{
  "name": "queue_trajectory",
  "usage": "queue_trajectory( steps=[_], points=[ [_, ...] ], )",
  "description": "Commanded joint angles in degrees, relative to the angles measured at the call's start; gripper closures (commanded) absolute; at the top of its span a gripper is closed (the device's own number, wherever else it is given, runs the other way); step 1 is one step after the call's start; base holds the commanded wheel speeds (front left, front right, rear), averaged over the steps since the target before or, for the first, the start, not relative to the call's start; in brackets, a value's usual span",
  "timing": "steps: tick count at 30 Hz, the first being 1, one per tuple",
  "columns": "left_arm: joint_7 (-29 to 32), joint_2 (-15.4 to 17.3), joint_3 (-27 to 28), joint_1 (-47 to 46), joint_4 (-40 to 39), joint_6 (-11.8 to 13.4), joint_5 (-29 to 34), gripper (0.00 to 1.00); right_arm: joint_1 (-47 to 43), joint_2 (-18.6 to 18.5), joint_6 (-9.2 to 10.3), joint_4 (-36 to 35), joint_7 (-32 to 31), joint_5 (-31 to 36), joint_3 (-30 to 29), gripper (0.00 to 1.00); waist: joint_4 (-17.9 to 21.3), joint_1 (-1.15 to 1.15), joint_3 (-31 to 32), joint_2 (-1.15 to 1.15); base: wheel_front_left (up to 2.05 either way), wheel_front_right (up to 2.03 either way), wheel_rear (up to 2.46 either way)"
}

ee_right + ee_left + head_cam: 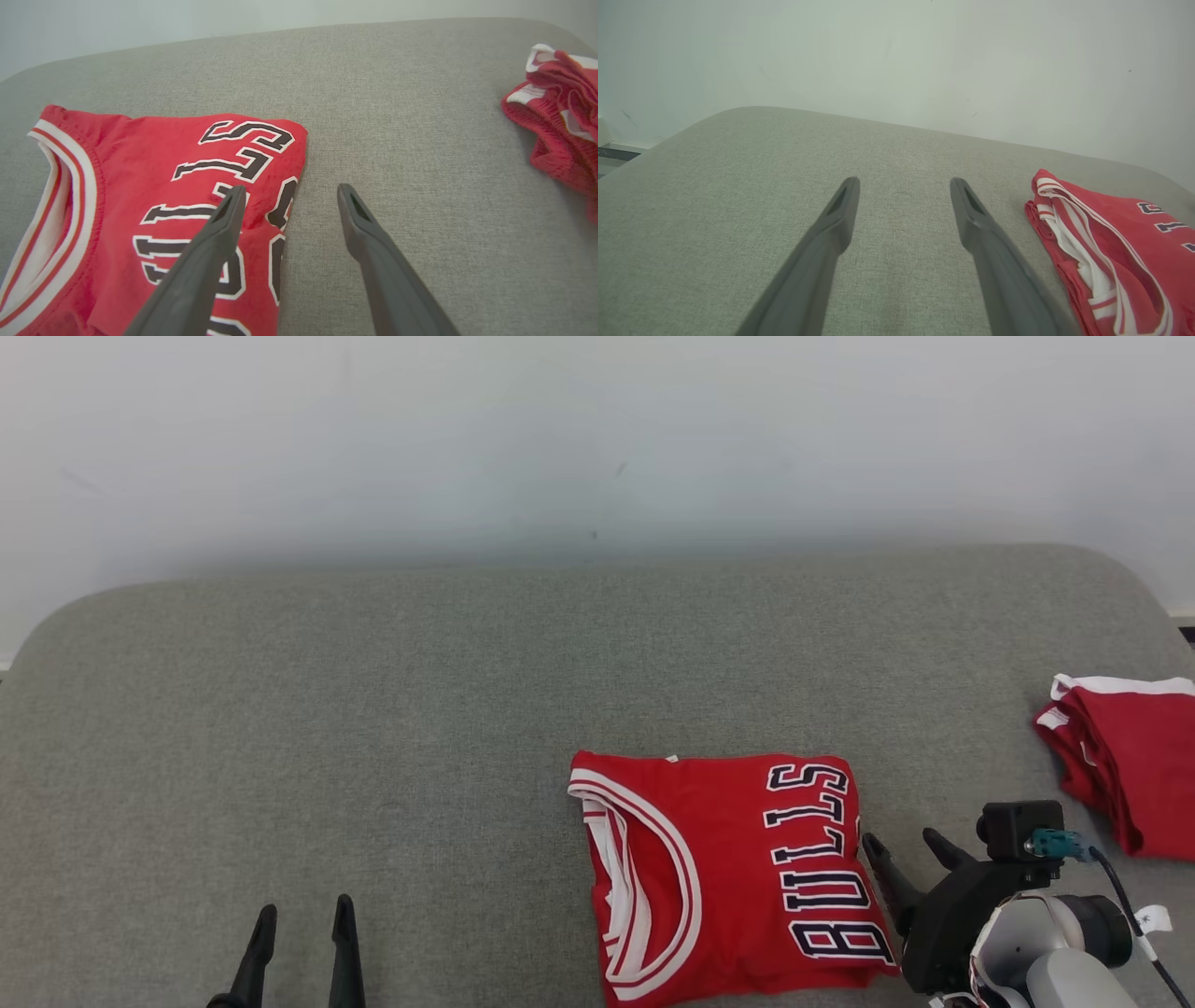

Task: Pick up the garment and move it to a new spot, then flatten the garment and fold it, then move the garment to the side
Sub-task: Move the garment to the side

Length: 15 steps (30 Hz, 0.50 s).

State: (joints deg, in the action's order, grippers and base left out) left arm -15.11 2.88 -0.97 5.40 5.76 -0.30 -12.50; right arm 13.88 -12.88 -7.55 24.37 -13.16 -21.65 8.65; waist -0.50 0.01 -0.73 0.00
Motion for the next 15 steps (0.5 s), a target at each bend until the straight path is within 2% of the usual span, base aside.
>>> queue_trajectory(
  steps=[1, 15],
  points=[
    [-0.02, 0.03, -0.06, -0.66, -0.10, 0.18, -0.02, 0.00, 0.51, 0.11, 0.15, 0.67, -1.21, -0.05, -0.09, 0.00, -0.68, -0.01, -0.78, 0.00, 0.00, 0.00, 0.00],
    [-0.02, 0.02, -1.31, -3.07, 0.14, -0.36, 0.14, 0.00, 3.58, 2.25, 0.15, 8.55, -6.52, -0.31, -0.06, 0.00, -3.17, -0.01, -4.94, 0.00, 0.00, 0.00, 0.00]
  ],
)
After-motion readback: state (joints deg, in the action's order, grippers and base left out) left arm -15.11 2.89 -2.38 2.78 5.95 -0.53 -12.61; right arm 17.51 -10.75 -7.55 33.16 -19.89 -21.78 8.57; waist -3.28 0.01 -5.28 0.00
